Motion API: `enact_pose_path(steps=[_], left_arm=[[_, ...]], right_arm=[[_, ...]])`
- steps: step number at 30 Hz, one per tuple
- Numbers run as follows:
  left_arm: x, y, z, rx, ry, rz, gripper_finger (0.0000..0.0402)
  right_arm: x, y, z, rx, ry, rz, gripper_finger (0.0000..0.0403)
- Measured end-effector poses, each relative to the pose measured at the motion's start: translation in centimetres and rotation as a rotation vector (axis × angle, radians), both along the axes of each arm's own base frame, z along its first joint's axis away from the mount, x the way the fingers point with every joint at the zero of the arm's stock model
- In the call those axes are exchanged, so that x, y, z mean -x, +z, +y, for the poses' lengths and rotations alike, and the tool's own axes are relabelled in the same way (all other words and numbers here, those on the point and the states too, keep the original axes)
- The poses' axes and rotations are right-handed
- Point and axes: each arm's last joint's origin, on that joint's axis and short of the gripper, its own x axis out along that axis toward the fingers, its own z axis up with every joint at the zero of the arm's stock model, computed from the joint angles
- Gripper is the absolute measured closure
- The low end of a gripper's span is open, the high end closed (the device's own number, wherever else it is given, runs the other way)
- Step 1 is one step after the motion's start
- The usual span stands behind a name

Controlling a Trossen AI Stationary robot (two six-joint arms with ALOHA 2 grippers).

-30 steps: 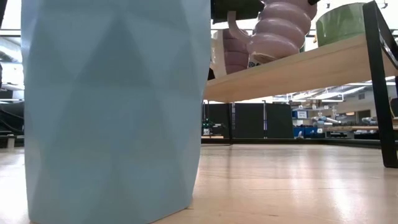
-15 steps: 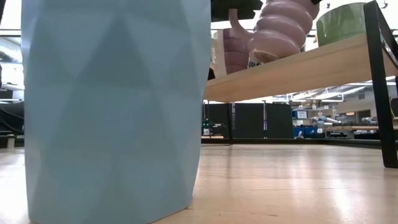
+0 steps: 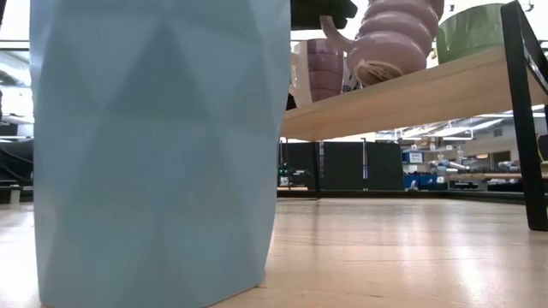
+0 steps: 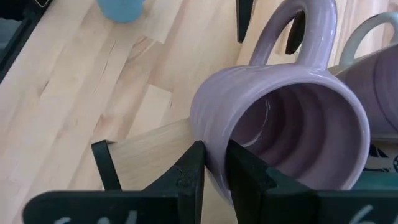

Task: Place coffee mugs
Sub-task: Put the purple mug on the shelf

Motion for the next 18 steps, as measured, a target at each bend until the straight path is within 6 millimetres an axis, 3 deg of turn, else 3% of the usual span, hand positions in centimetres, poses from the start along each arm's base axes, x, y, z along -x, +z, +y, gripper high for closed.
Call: enact_pose_path(steps=[18], left_arm=[[-0.9,-1.2,-0.1,0.033,0.008,-0.015,0.0228]], right_arm=[[-0.1,0.0,-0.2,0.015,-0.069,-0.02,0.0277]])
